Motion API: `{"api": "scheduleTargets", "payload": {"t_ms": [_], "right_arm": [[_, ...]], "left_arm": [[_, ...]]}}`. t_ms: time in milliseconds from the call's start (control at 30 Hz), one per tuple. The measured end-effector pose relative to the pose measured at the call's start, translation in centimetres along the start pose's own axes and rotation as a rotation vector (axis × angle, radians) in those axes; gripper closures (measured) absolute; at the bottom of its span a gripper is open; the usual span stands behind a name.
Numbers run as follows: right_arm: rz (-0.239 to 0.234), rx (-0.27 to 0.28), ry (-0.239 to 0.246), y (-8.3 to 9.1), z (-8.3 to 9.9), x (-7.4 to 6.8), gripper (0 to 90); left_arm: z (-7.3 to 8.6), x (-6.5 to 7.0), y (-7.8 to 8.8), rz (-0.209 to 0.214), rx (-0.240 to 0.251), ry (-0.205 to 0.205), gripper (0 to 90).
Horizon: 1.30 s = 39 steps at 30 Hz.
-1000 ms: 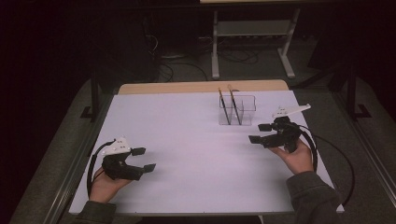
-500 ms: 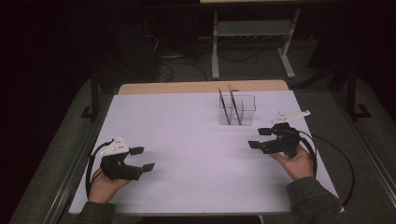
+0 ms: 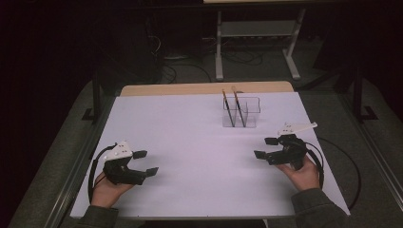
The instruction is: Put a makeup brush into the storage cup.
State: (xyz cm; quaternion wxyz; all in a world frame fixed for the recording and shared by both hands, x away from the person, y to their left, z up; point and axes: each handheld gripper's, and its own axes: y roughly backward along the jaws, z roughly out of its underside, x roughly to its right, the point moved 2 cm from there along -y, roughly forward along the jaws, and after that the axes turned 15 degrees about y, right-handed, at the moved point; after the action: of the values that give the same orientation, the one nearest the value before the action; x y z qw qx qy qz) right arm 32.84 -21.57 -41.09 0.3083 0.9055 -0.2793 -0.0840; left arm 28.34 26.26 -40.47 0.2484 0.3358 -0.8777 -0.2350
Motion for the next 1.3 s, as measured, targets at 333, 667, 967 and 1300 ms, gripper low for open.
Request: {"api": "scheduleTargets", "payload": {"t_ms": [333,667,967,1300], "right_arm": [[0.026,0.002,0.0,0.5,1.4,-0.4,24.6],[0.049,0.012,-0.008,0.8,2.5,-0.9,19.5],[0.061,0.016,-0.022,1.0,3.0,-1.1,17.6],[0.065,0.029,-0.013,1.0,3.1,-1.5,17.9]], "left_arm": [[0.2,0.3,-0.2,0.004,-0.001,-0.008,21.5],[0.4,0.4,-0.3,0.008,-0.012,-0.007,20.8],[0.6,0.2,-0.6,0.016,-0.02,-0.003,20.5],[0.7,0.1,-0.8,0.028,-0.028,-0.001,20.4]]}}
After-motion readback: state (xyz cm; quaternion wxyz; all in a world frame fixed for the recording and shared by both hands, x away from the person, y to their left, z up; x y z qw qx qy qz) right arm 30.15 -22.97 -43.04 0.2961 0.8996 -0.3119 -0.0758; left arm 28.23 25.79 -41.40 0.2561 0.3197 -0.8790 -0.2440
